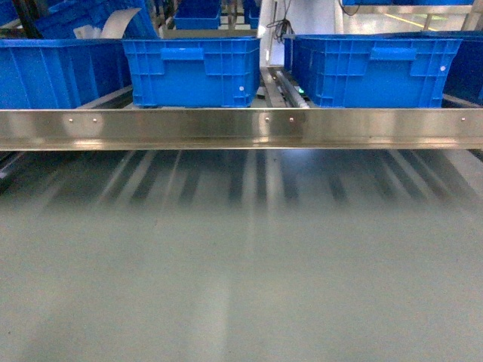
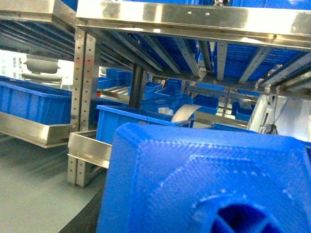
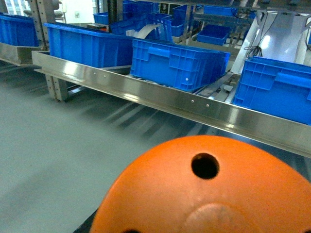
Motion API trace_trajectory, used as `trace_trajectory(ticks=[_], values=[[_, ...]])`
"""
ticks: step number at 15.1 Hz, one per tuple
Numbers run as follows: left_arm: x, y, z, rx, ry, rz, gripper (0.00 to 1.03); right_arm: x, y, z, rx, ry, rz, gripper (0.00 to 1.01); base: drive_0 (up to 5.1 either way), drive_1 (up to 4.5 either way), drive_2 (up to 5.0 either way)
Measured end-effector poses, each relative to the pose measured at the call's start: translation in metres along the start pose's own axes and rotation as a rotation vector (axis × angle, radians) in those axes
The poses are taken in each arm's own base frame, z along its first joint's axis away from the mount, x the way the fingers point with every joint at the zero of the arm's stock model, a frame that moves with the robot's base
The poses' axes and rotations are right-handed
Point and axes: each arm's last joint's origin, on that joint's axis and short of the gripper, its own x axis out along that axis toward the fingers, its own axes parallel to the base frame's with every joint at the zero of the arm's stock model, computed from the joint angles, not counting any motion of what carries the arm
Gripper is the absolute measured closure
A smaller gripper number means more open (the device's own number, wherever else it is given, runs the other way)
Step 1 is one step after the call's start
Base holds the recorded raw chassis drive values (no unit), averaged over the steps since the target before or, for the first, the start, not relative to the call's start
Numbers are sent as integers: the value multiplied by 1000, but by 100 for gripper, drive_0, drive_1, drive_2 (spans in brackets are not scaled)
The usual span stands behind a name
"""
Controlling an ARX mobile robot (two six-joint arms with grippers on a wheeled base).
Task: Sort blue parts and orange caps into right shelf containers
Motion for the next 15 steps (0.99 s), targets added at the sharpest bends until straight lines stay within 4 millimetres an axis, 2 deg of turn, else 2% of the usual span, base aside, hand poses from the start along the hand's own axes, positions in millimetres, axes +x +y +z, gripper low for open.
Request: trace_trajectory(ticks=[15], values=[[0, 0, 0, 0, 1, -5, 57, 0, 0, 0, 0, 0, 0, 59, 0, 0, 0]])
